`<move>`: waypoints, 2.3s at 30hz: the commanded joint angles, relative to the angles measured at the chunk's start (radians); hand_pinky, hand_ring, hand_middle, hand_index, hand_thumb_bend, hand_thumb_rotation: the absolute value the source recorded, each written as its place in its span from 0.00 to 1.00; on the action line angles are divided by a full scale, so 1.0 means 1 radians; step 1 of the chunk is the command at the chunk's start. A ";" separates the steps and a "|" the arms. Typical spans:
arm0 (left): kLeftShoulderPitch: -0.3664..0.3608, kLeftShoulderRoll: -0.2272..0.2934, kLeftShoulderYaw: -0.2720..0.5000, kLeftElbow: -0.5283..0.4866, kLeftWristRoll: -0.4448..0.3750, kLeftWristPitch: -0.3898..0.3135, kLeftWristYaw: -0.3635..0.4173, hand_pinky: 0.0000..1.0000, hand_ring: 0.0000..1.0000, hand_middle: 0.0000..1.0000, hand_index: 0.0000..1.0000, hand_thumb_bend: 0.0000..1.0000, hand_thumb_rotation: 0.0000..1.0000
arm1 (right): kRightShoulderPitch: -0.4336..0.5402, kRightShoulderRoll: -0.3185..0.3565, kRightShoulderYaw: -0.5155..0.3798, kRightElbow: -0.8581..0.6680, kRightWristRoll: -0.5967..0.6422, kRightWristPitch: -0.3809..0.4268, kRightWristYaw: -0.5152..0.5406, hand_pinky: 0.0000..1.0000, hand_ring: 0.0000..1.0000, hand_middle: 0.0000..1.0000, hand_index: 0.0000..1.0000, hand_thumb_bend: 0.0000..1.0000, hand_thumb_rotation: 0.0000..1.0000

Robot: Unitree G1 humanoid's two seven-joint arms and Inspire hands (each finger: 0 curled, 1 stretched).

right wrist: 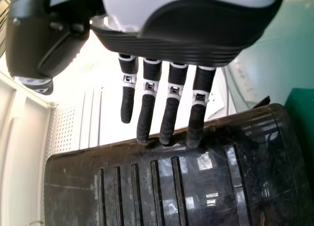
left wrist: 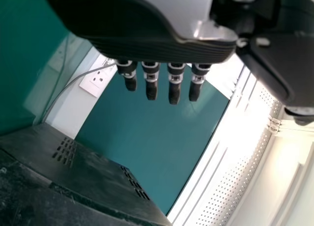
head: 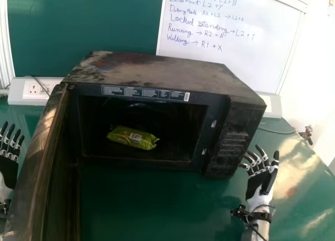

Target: Put biscuit inside oven

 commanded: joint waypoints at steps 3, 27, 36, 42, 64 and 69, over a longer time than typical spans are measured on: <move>0.038 -0.036 -0.005 0.011 -0.008 0.004 -0.012 0.00 0.68 0.77 0.97 0.00 0.00 | 0.046 0.068 -0.007 0.016 -0.013 0.035 -0.037 0.36 0.44 0.56 0.73 0.82 1.00; 0.054 -0.049 -0.096 -0.127 -0.032 0.057 -0.240 0.09 0.37 0.49 0.63 0.00 0.00 | 0.042 0.088 -0.033 -0.006 -0.071 0.065 -0.103 0.35 0.44 0.55 0.72 0.80 1.00; 0.073 -0.069 -0.134 -0.204 -0.040 0.103 -0.236 0.07 0.35 0.45 0.57 0.00 0.00 | 0.038 0.088 -0.036 0.003 -0.073 0.063 -0.101 0.35 0.44 0.56 0.72 0.78 1.00; 0.080 -0.083 -0.148 -0.221 -0.043 0.107 -0.238 0.11 0.35 0.46 0.57 0.00 0.00 | 0.039 0.086 -0.036 0.007 -0.080 0.058 -0.104 0.36 0.45 0.56 0.72 0.78 1.00; 0.095 -0.102 -0.209 -0.266 -0.045 0.137 -0.250 0.17 0.37 0.46 0.58 0.00 0.00 | 0.043 0.089 -0.038 -0.004 -0.080 0.065 -0.103 0.34 0.43 0.55 0.71 0.80 1.00; 0.094 -0.104 -0.216 -0.259 -0.038 0.121 -0.258 0.20 0.38 0.46 0.58 0.00 0.00 | 0.045 0.090 -0.036 -0.009 -0.083 0.064 -0.105 0.35 0.44 0.55 0.71 0.80 1.00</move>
